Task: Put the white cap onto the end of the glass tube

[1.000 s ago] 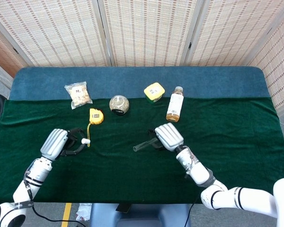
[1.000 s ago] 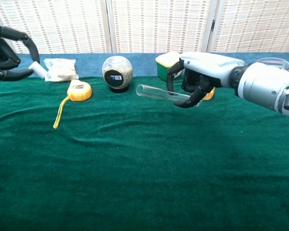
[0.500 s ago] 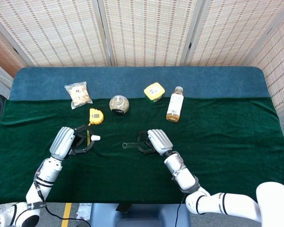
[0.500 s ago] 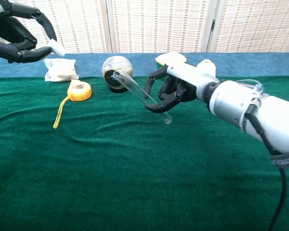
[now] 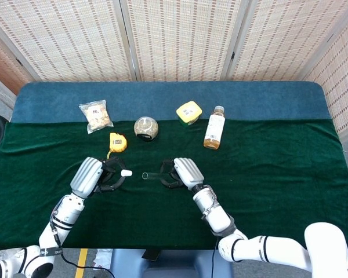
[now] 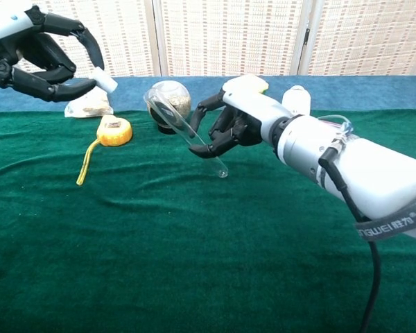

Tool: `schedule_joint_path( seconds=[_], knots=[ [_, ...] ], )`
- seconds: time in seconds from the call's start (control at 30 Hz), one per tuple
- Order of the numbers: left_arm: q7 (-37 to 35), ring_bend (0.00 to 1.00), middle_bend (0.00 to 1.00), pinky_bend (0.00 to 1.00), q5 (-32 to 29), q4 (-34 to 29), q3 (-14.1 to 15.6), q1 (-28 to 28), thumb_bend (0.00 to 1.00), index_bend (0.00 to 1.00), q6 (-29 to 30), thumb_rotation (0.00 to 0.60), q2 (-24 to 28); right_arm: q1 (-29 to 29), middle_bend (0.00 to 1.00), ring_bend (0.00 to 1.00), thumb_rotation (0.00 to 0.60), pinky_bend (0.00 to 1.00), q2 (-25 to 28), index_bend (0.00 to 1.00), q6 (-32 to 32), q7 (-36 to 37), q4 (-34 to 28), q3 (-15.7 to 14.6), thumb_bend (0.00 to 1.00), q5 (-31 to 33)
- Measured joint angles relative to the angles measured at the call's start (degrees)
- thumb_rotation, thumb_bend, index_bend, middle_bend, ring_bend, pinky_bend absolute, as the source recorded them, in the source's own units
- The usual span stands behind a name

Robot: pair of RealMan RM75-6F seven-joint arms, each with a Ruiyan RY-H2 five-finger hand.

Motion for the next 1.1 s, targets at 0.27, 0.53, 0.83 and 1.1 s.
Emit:
schedule_joint_path(
  seconds=[0.27, 0.53, 0.83, 1.1],
  knots=[
    [2.58, 0.91, 1.0, 0.81, 0.91, -0.71, -0.56, -1.1, 0.53, 0.62, 0.04, 0.6, -0.53, 0.48, 1.0, 1.0, 0.6, 1.0, -0.72, 0.95, -0.04, -0.8, -0.05, 0.79, 0.67, 1.31],
    [5.35, 0.91, 1.0, 0.81, 1.96, -0.92, -0.45, -1.77, 0.53, 0.62, 0.38, 0.6, -1.2, 1.0, 1.0, 1.0, 0.6, 1.0, -1.15, 0.95, 0.54, -2.46, -0.66, 1.83, 0.67, 3.22],
    [8.35, 0.91, 1.0, 0.81, 3.22, -0.5, -0.43, -1.98, 0.53, 0.62, 1.92, 0.6, -2.42, 1.32, 1.0, 1.0, 0.6, 1.0, -1.93, 0.95, 0.99, -2.36, -0.79, 2.49, 0.67, 3.73],
    [9.78, 0.91, 1.0, 0.81, 3.7, 0.16, -0.24, -2.05, 0.54, 0.63, 2.63, 0.6, -3.18, 1.43, 1.0, 1.0, 0.6, 1.0, -2.35, 0.95, 1.3, -2.14, -0.51, 2.75, 0.67, 3.71]
  ],
)
